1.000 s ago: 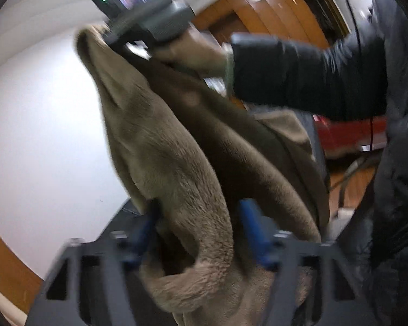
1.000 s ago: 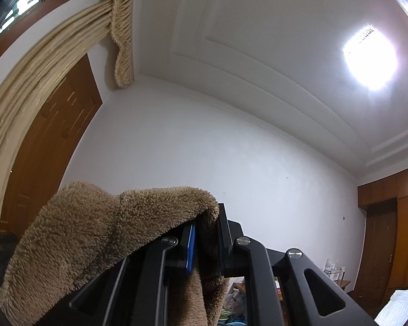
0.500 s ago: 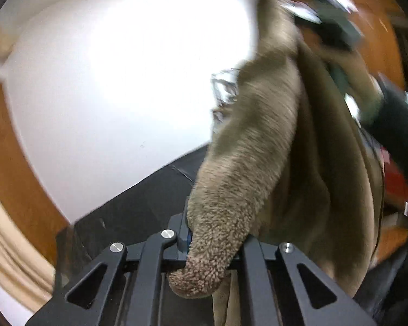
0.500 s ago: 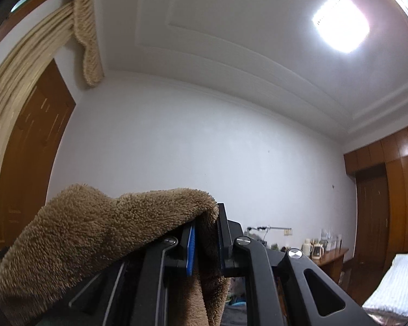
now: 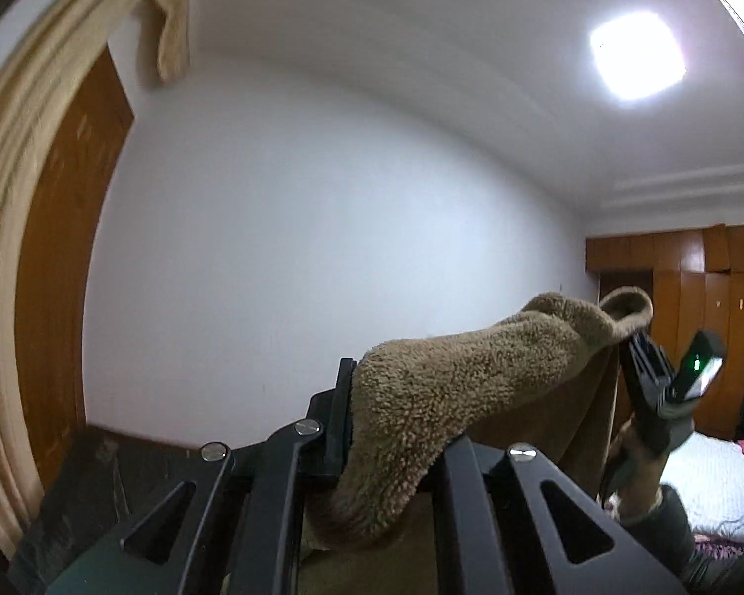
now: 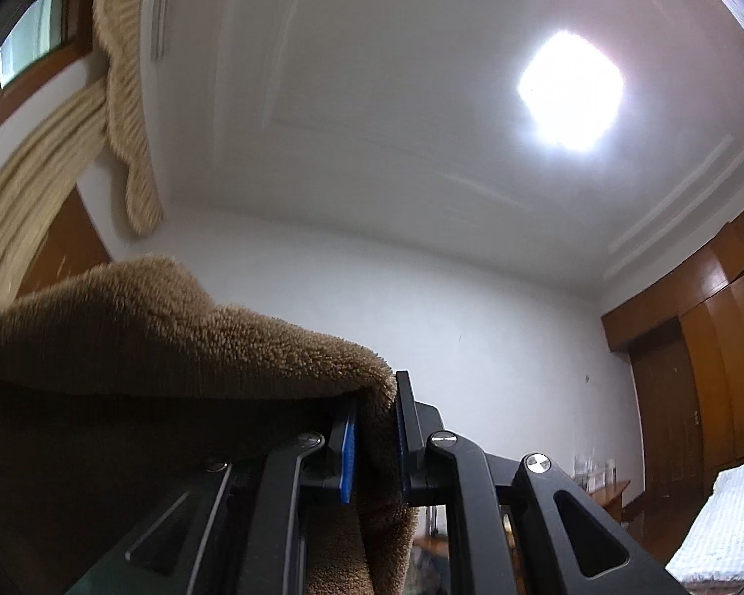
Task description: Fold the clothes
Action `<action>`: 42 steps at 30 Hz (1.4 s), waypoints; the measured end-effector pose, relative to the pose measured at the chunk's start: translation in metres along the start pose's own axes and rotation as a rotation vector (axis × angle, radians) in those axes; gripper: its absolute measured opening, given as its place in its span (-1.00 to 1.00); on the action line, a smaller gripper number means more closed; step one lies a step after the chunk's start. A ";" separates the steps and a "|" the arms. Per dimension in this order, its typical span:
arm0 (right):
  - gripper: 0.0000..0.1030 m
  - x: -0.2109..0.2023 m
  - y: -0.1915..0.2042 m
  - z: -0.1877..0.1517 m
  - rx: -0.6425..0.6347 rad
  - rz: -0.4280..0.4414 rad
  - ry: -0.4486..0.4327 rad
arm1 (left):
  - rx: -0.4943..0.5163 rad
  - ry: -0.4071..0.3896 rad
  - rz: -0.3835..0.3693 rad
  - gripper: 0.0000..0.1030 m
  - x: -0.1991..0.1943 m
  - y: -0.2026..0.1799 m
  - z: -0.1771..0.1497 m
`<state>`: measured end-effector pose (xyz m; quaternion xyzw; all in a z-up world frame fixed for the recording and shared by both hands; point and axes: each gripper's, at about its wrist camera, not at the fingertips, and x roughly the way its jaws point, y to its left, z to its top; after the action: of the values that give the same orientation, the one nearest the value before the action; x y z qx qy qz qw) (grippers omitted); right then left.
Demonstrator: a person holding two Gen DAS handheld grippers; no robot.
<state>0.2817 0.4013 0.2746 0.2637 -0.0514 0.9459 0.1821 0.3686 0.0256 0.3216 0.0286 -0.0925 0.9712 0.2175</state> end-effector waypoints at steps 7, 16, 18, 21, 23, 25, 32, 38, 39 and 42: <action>-0.74 -0.053 -0.022 0.072 0.035 -0.045 -0.178 | -0.010 -0.157 0.037 -0.80 -0.079 -0.048 0.038; -0.74 -0.106 -0.023 0.089 0.018 -0.016 -0.228 | 0.005 -0.261 0.147 -0.80 -0.141 -0.068 0.054; -0.74 -0.113 -0.026 0.090 0.017 -0.017 -0.233 | 0.034 -0.287 0.161 -0.80 -0.144 -0.075 0.055; -0.74 -0.115 -0.033 0.098 0.029 -0.033 -0.250 | 0.084 -0.328 0.151 -0.80 -0.160 -0.096 0.054; -0.74 -0.113 -0.041 0.105 0.049 -0.053 -0.264 | 0.121 -0.349 0.153 -0.80 -0.160 -0.107 0.050; -0.74 -0.113 -0.045 0.111 0.069 -0.073 -0.275 | 0.144 -0.358 0.161 -0.80 -0.168 -0.117 0.051; -0.74 -0.126 -0.041 0.104 0.071 -0.017 -0.281 | 0.124 -0.364 0.324 -0.80 -0.149 -0.103 0.052; -0.74 -0.163 -0.002 0.072 0.080 0.178 -0.264 | 0.148 -0.417 0.491 -0.80 -0.137 -0.105 0.057; -0.74 -0.164 0.012 0.064 0.083 0.218 -0.252 | 0.147 -0.415 0.499 -0.80 -0.134 -0.106 0.058; -0.74 -0.170 0.035 0.041 0.096 0.316 -0.212 | 0.152 -0.419 0.531 -0.80 -0.134 -0.116 0.056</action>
<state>0.4241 0.3069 0.2218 0.3591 -0.0658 0.9309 0.0122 0.5403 0.0615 0.3829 0.2183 -0.0668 0.9711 -0.0691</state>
